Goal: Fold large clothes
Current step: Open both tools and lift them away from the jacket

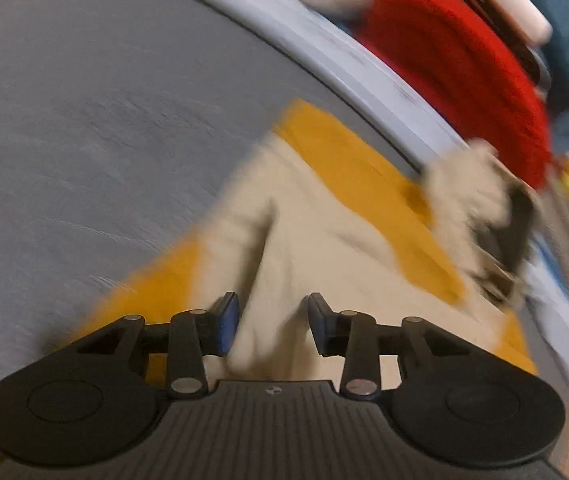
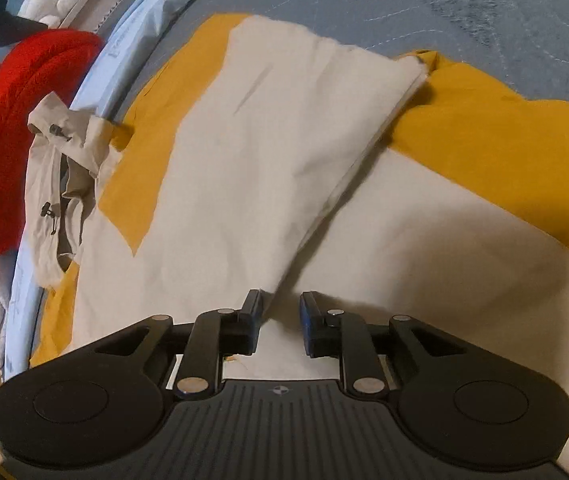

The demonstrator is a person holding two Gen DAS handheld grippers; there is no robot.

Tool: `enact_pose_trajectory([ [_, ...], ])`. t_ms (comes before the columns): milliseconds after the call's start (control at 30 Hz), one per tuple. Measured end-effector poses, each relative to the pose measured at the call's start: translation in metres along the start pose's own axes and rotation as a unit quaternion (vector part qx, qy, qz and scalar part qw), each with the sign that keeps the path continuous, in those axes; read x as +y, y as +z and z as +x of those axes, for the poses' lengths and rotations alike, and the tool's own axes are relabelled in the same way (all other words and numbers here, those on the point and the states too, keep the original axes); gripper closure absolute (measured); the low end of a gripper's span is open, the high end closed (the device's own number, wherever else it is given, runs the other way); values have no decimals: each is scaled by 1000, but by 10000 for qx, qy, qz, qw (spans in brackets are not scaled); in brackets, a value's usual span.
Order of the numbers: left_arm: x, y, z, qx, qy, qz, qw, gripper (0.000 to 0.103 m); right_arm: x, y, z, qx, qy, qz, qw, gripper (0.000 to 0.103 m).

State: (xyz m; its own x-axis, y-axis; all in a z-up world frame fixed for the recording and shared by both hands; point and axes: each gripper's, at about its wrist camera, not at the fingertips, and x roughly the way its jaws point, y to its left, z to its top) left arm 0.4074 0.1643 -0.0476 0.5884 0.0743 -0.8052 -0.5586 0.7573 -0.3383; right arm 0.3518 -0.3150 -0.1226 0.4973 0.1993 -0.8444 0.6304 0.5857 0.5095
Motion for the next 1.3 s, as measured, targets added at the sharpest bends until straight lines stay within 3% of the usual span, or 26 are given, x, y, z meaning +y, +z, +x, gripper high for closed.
enact_pose_trajectory([
  [67,-6,6,-18,-606,213,254,9976,62,11,0,-9,-189,-59,-342,9992,81],
  [133,-18,6,-34,-1061,39,649,9922,62,20,-1,-22,-564,-80,-701,9959,81],
  [233,-34,-5,-42,-1145,-391,1212,9852,62,31,-2,-35,-993,-80,-1103,9889,80],
  [267,-38,-9,-39,-1041,-488,1327,9845,62,33,-2,-37,-1098,-62,-1243,9861,80],
  [333,-42,-19,-22,-454,-697,1389,9868,62,34,2,-41,-1229,28,-1481,9813,76],
  [400,-36,-23,4,306,-506,1272,9901,62,35,10,-37,-1215,188,-1641,9788,68],
  [433,-30,-25,18,585,-258,1190,9908,67,34,16,-30,-1076,243,-1750,9784,59],
  [467,-22,-26,28,689,-48,1069,9919,86,32,23,-21,-817,286,-1828,9793,54],
  [533,-15,-26,31,551,64,1071,9927,92,22,32,-5,-460,127,-1728,9838,54],
  [633,-19,-25,16,176,279,1320,9907,88,10,44,5,-315,-198,-1596,9865,55],
  [700,-28,-15,18,85,200,1353,9906,84,10,49,1,-336,-198,-1580,9867,55],
  [767,-28,-12,24,236,203,1417,9894,76,14,49,-1,-357,-165,-1742,9839,54],
  [833,-23,-12,39,643,293,1394,9877,77,13,49,-2,-311,-194,-1793,9831,54],
  [933,-34,-12,25,361,350,1575,9862,77,18,47,-11,-400,-291,-1770,9830,54],
  [1067,-59,-11,-9,-338,12,2167,9757,72,42,41,-43,-910,24,-2352,9677,54],
  [1167,-71,-12,-27,-608,-319,2353,9695,60,53,36,-69,-1359,230,-2830,9492,54],
  [1300,-80,-21,-47,-914,-481,2673,9580,57,56,30,-99,-1863,434,-3267,9256,54],
])
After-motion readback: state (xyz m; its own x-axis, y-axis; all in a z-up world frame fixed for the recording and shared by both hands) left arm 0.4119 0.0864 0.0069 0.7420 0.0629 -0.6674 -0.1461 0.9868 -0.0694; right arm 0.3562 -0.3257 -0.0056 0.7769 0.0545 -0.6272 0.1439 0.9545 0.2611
